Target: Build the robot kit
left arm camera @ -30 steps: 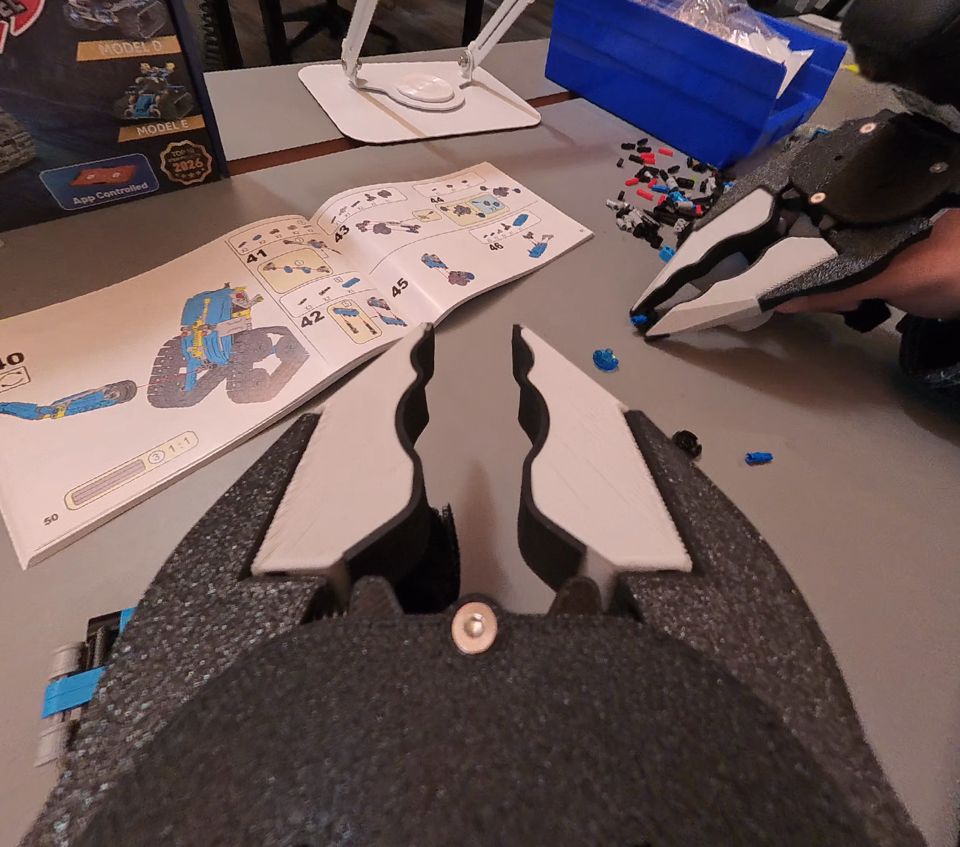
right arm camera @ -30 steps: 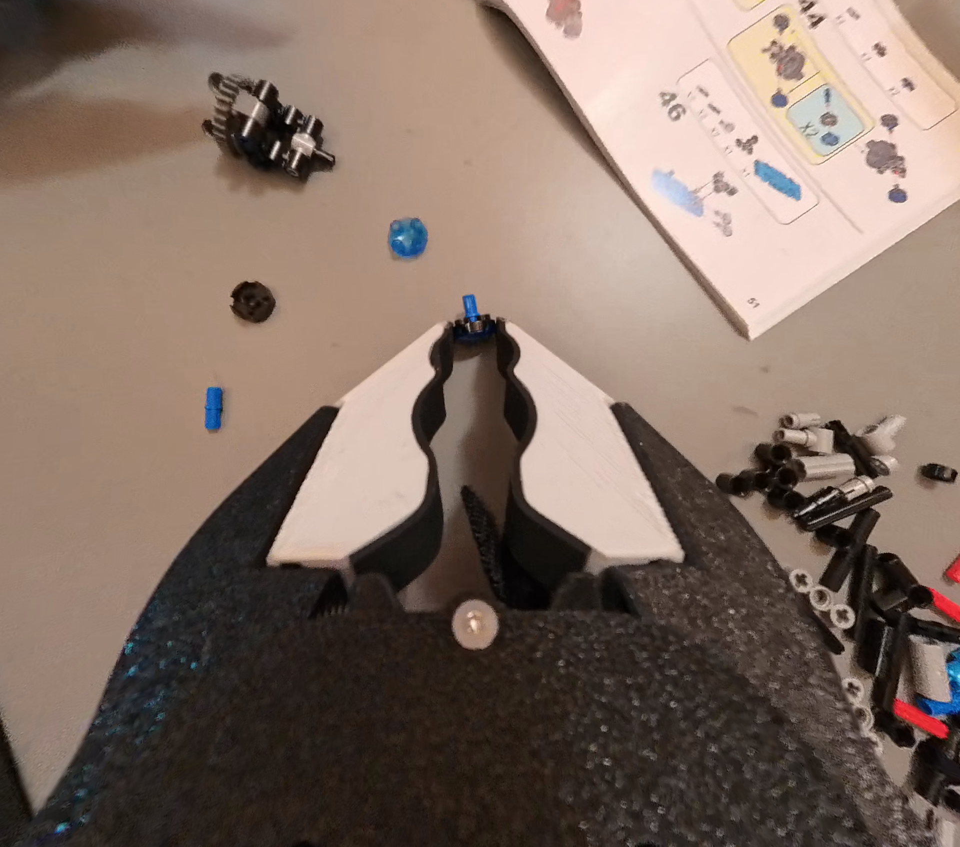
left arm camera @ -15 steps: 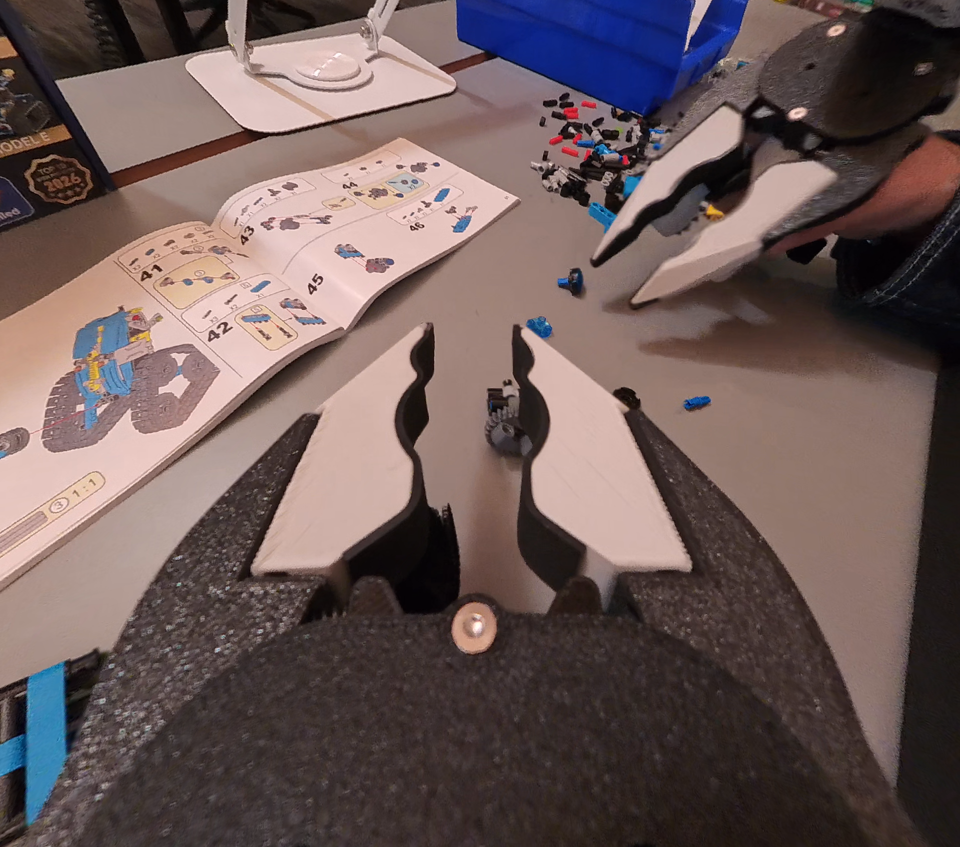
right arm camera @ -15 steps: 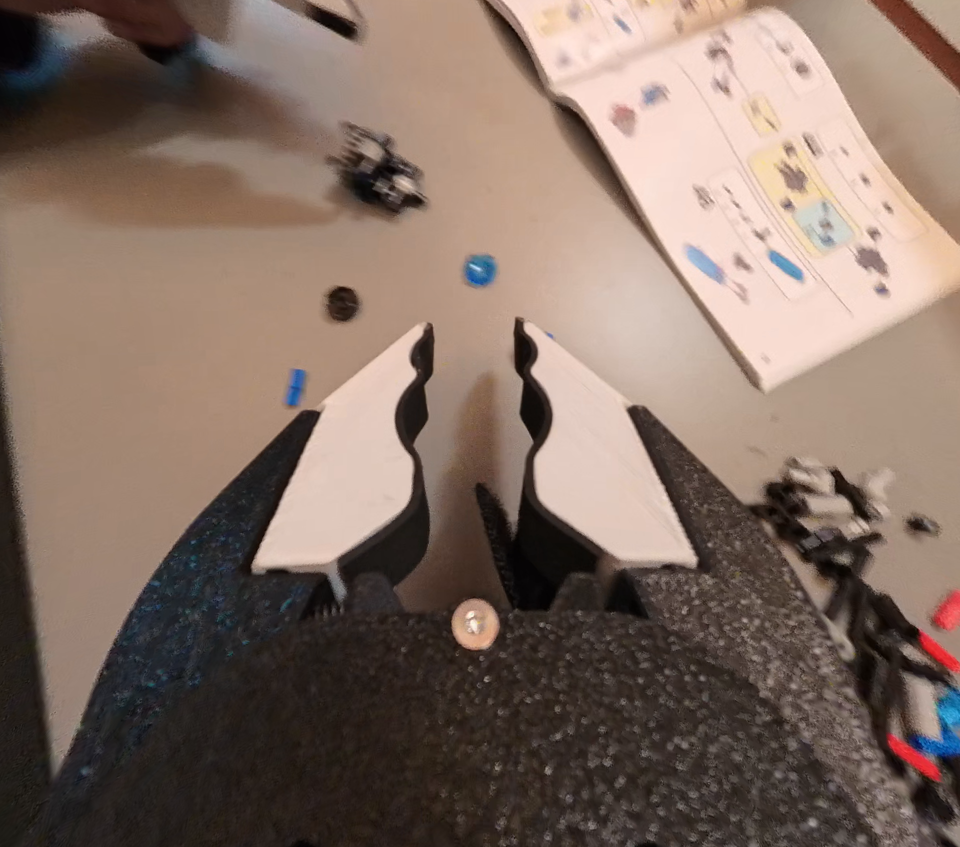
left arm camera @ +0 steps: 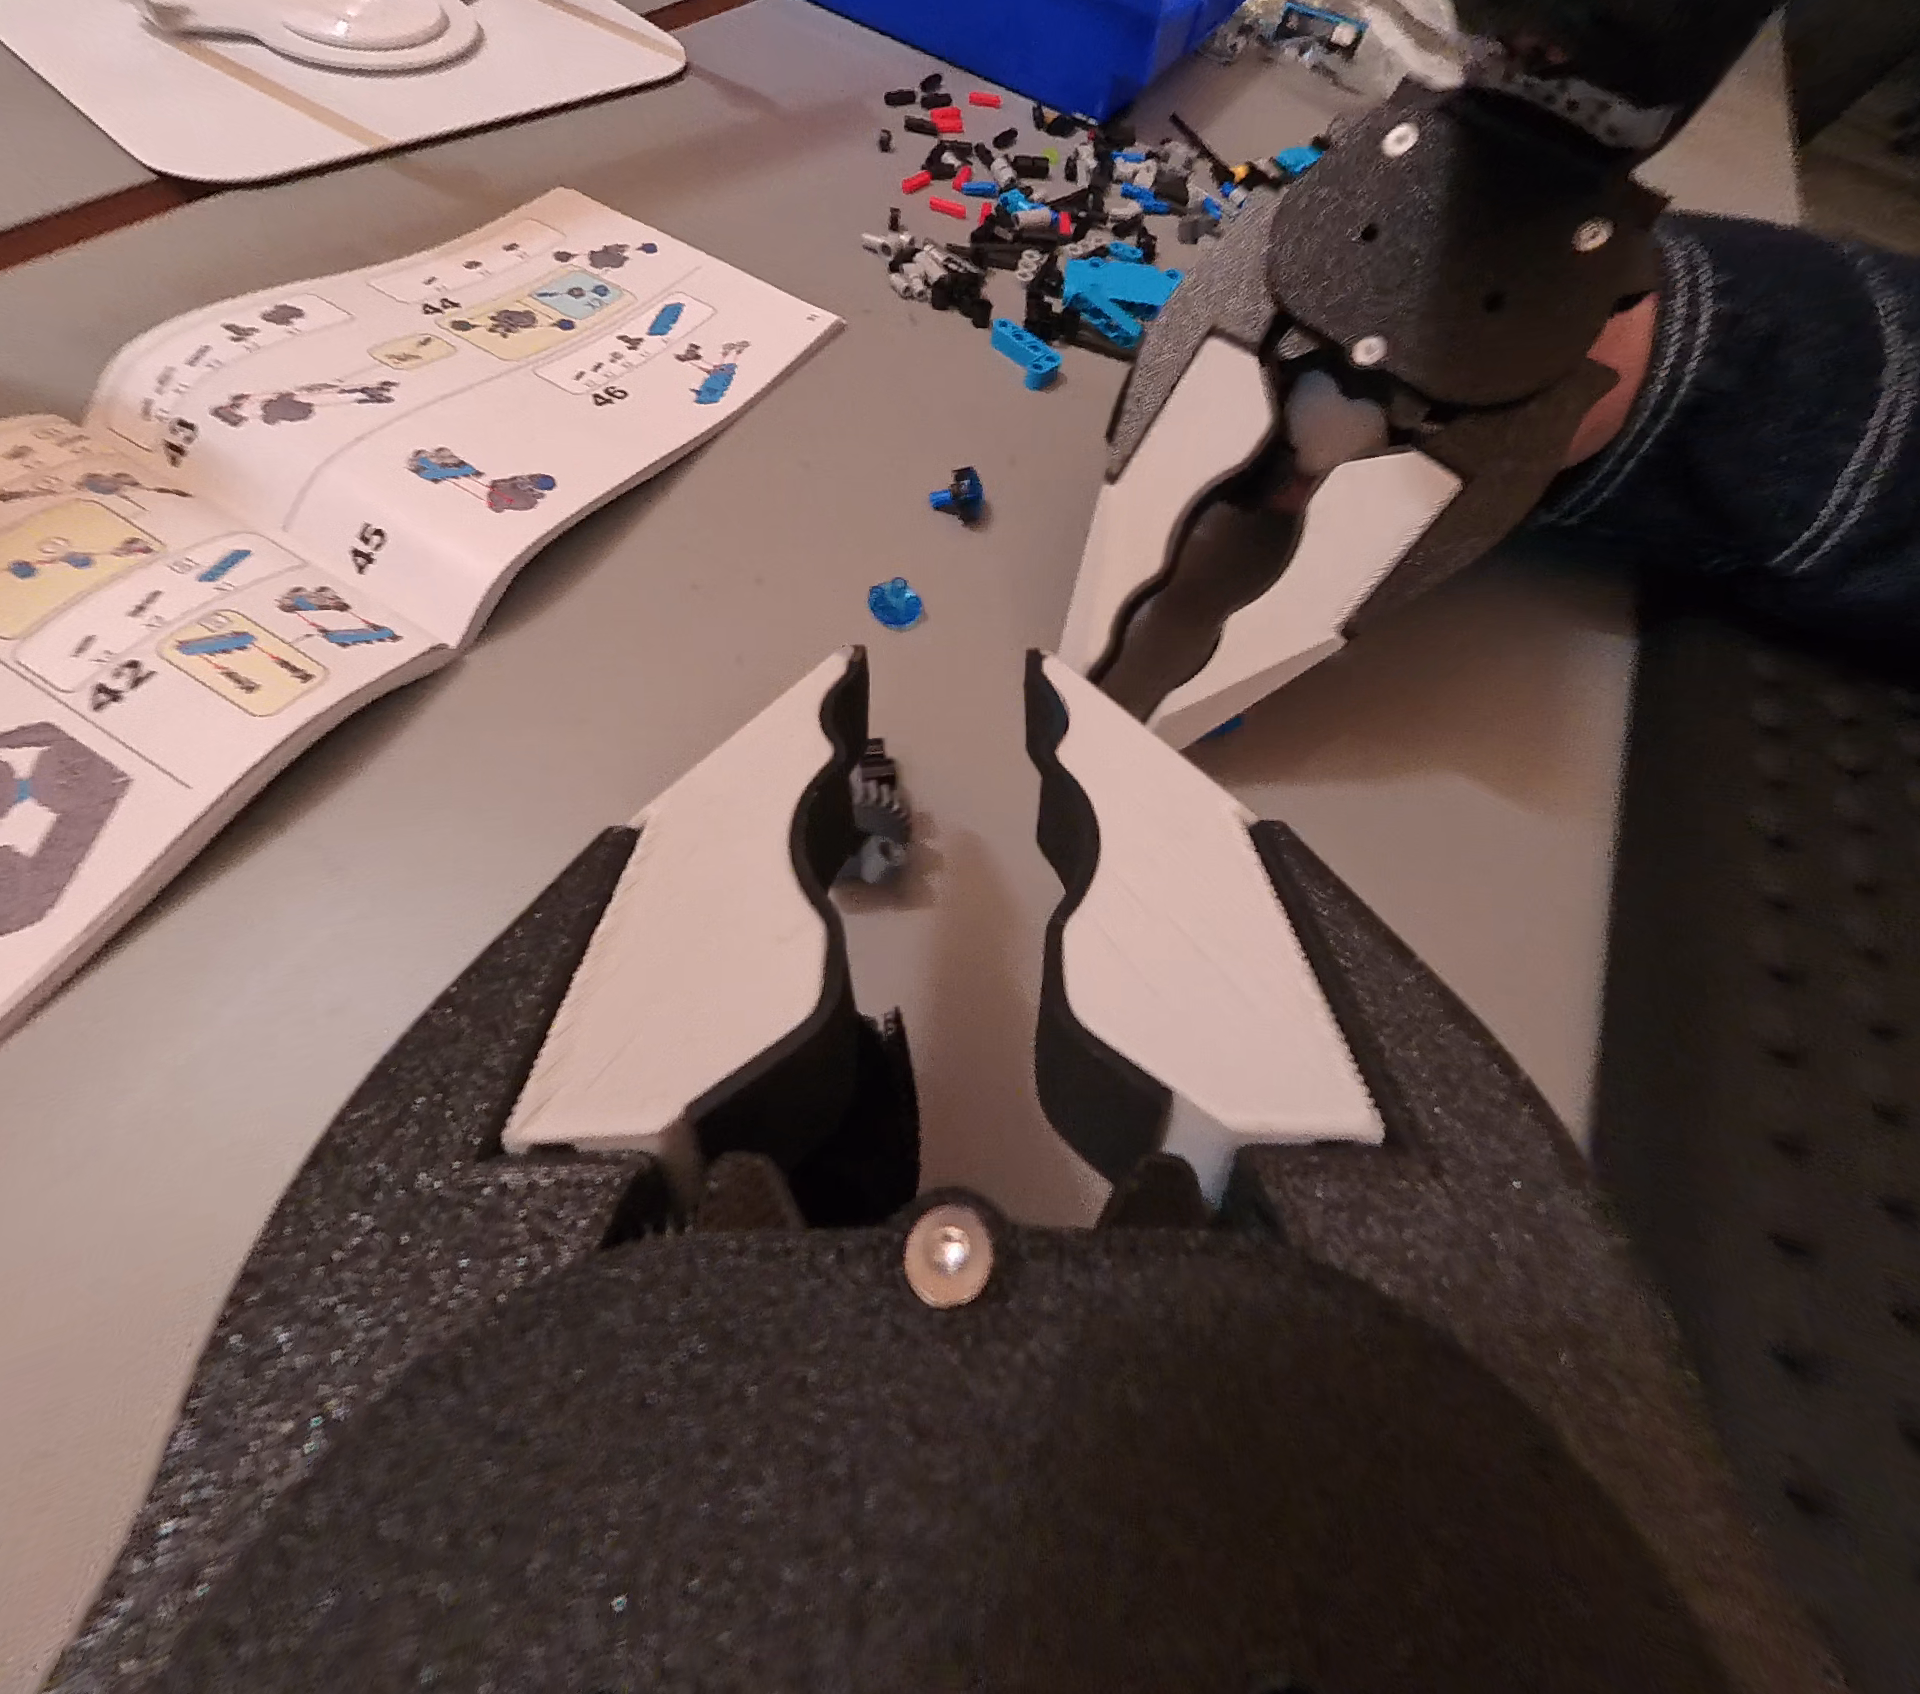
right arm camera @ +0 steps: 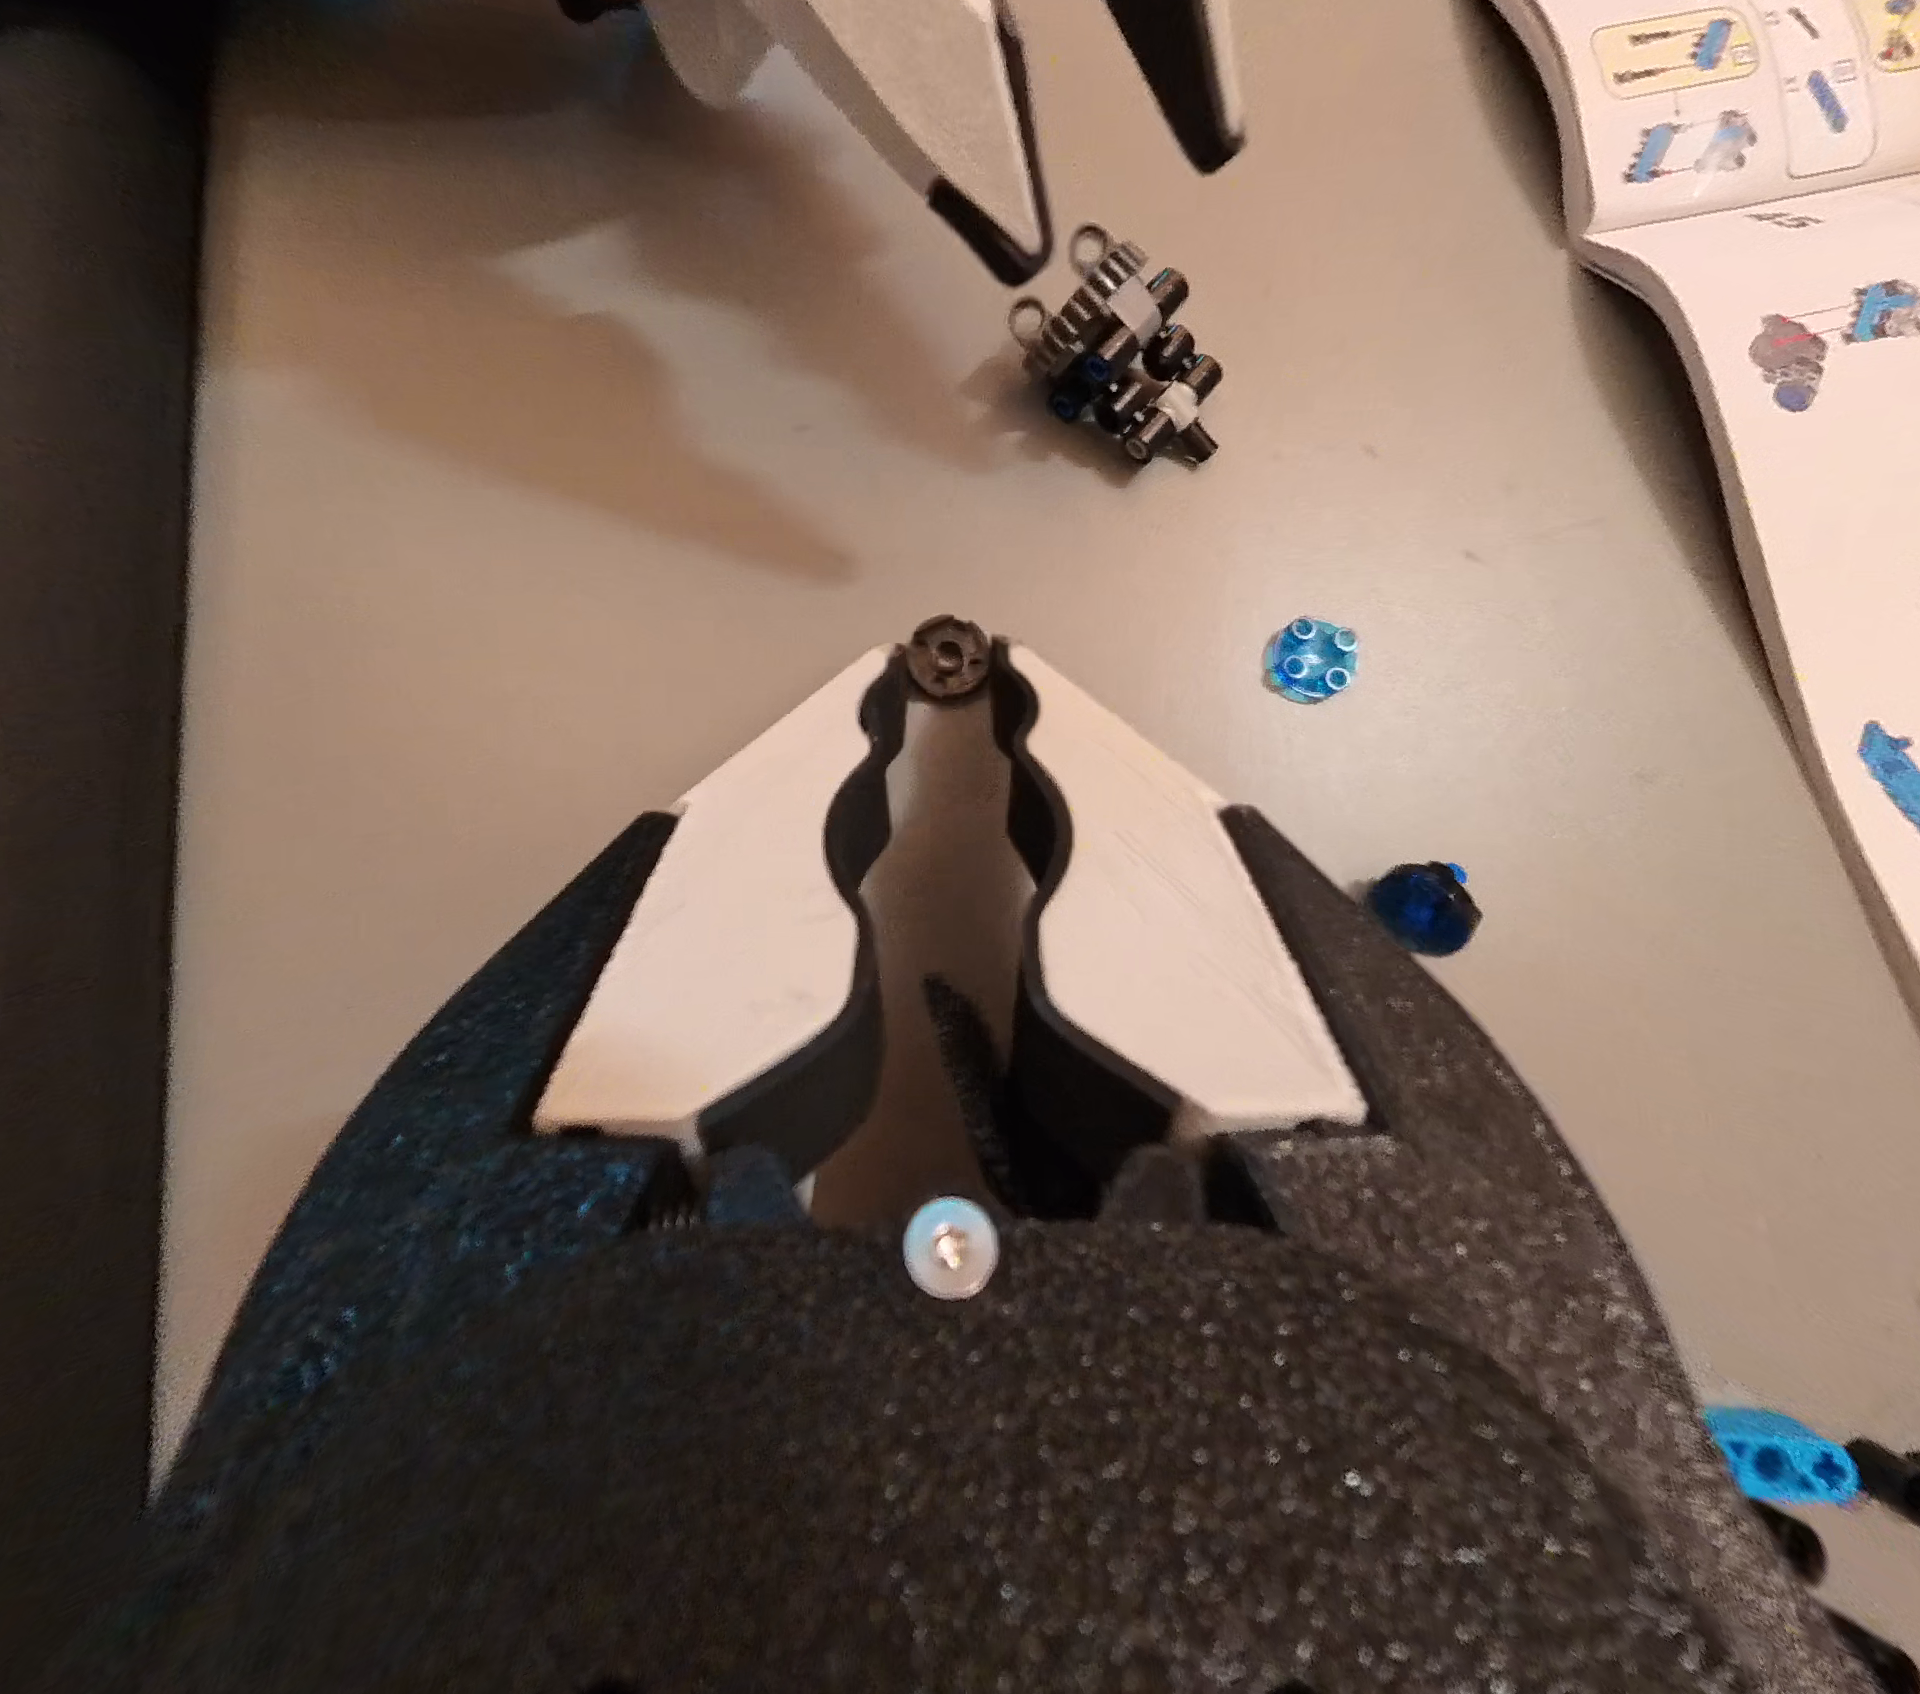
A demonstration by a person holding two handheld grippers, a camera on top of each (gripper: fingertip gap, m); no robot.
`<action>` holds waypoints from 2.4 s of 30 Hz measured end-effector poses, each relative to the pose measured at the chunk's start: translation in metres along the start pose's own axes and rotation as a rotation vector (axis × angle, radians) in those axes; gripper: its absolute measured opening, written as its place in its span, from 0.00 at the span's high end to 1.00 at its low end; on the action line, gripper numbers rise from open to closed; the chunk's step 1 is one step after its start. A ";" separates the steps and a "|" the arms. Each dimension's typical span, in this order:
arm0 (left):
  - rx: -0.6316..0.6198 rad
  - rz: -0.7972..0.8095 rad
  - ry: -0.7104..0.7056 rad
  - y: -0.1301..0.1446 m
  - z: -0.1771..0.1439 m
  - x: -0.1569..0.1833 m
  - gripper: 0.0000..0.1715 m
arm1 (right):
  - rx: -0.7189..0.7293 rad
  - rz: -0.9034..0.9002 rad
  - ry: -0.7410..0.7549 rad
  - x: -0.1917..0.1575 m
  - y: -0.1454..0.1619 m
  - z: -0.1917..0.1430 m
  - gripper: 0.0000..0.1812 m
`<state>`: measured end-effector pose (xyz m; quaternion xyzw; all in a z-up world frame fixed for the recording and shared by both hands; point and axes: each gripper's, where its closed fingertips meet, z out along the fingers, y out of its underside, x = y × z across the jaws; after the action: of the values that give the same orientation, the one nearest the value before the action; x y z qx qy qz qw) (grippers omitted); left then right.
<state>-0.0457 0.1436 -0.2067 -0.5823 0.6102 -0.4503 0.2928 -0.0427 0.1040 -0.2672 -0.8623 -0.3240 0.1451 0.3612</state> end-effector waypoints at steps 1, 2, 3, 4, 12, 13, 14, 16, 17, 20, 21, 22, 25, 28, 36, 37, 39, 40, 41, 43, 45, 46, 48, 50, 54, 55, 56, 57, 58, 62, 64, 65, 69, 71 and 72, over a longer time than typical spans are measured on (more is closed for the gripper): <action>0.012 -0.030 0.029 -0.002 -0.001 0.003 0.83 | -0.001 0.016 0.001 0.002 0.000 -0.001 0.91; 0.032 -0.073 0.067 -0.005 -0.002 0.007 0.83 | -0.003 0.029 0.023 0.006 0.001 -0.003 0.91; 0.065 -0.130 0.111 -0.011 -0.005 0.011 0.83 | 0.028 0.029 0.040 0.009 -0.004 -0.008 0.91; 0.110 -0.200 0.178 -0.018 -0.009 0.016 0.83 | 0.109 0.020 0.051 0.010 -0.018 -0.018 0.91; 0.525 -0.748 0.931 -0.088 -0.070 0.056 0.83 | 0.860 -0.142 0.079 -0.023 -0.137 -0.110 0.92; 0.532 -0.742 0.981 -0.091 -0.074 0.063 0.83 | 0.859 -0.145 0.065 -0.026 -0.138 -0.108 0.92; 0.537 -0.730 1.007 -0.092 -0.077 0.067 0.85 | 0.846 -0.146 0.051 -0.027 -0.138 -0.104 0.92; 0.538 -0.716 1.001 -0.092 -0.076 0.068 0.89 | 0.869 -0.137 0.026 -0.031 -0.140 -0.105 0.92; 0.545 -0.721 0.992 -0.092 -0.076 0.066 0.91 | 0.869 -0.130 0.011 -0.032 -0.141 -0.105 0.92; 0.537 -0.709 0.982 -0.091 -0.075 0.066 0.91 | 0.880 -0.126 0.008 -0.033 -0.143 -0.105 0.92; 0.527 -0.703 0.968 -0.090 -0.073 0.067 0.90 | 0.883 -0.126 0.008 -0.034 -0.144 -0.106 0.92; 0.521 -0.701 0.950 -0.089 -0.070 0.066 0.88 | 0.889 -0.128 0.008 -0.034 -0.145 -0.107 0.92; 0.530 -0.708 0.988 -0.090 -0.074 0.067 0.87 | 0.875 -0.142 0.012 -0.036 -0.144 -0.106 0.92; 0.489 -0.663 0.994 -0.087 -0.071 0.077 0.90 | 0.870 -0.142 0.003 -0.037 -0.144 -0.105 0.92; 0.505 -0.558 0.820 -0.083 -0.067 0.063 0.93 | 0.803 -0.071 0.024 -0.016 -0.130 -0.104 0.87; 0.485 -0.529 0.720 -0.079 -0.062 0.052 0.93 | 0.723 -0.028 0.058 0.000 -0.118 -0.100 0.87; 0.442 -0.467 0.499 -0.068 -0.054 0.027 0.93 | 0.466 0.044 0.160 0.039 -0.076 -0.077 0.80; 0.419 -0.435 0.398 -0.063 -0.051 0.015 0.93 | 0.285 0.072 0.223 0.058 -0.047 -0.061 0.81; 0.412 -0.406 0.335 -0.060 -0.052 0.008 0.92 | 0.147 0.086 0.229 0.065 -0.025 -0.047 0.82; 0.427 -0.398 0.290 -0.060 -0.054 0.001 0.92 | 0.038 0.110 0.220 0.070 -0.007 -0.028 0.83; 0.430 -0.424 0.315 -0.060 -0.054 0.002 0.92 | -0.031 0.103 0.231 0.073 0.001 -0.017 0.85; 0.425 -0.432 0.317 -0.059 -0.053 0.002 0.92 | -0.068 0.097 0.225 0.073 0.006 -0.012 0.84; 0.409 -0.427 0.310 -0.057 -0.051 0.003 0.92 | -0.060 0.100 0.187 0.068 0.003 -0.007 0.87; 0.382 -0.417 0.302 -0.054 -0.047 0.005 0.92 | -0.037 0.111 0.163 0.064 -0.001 -0.005 0.88; 0.349 -0.403 0.300 -0.051 -0.042 0.009 0.92 | -0.026 0.079 0.190 0.065 -0.005 -0.008 0.89; 0.345 -0.397 0.302 -0.050 -0.042 0.010 0.92 | -0.019 0.071 0.188 0.064 -0.007 -0.009 0.90; 0.341 -0.396 0.303 -0.050 -0.041 0.010 0.92 | -0.014 0.069 0.185 0.063 -0.008 -0.008 0.90; 0.338 -0.397 0.305 -0.050 -0.040 0.011 0.92 | -0.025 0.074 0.176 0.062 -0.006 -0.006 0.90; 0.335 -0.400 0.311 -0.049 -0.040 0.011 0.92 | -0.048 0.077 0.165 0.060 -0.002 -0.002 0.90; 0.333 -0.404 0.320 -0.049 -0.040 0.013 0.93 | -0.047 0.081 0.151 0.054 0.001 -0.002 0.91; 0.331 -0.406 0.322 -0.049 -0.040 0.013 0.93 | -0.043 0.096 0.098 0.045 0.001 -0.003 0.92; 0.328 -0.407 0.324 -0.048 -0.039 0.013 0.93 | -0.044 0.105 0.066 0.040 0.002 -0.004 0.92; 0.325 -0.412 0.332 -0.048 -0.039 0.014 0.93 | -0.047 0.103 -0.119 0.005 0.005 -0.010 0.92; 0.321 -0.416 0.329 -0.047 -0.039 0.013 0.93 | -0.013 0.069 -0.123 -0.001 0.000 -0.017 0.89; 0.322 -0.418 0.329 -0.047 -0.039 0.012 0.93 | 0.004 0.063 -0.094 0.000 -0.002 -0.020 0.89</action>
<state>-0.0609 0.1437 -0.1459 -0.5606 0.4371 -0.6800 0.1794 -0.0339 0.0948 -0.2520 -0.8634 -0.3132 0.1973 0.3427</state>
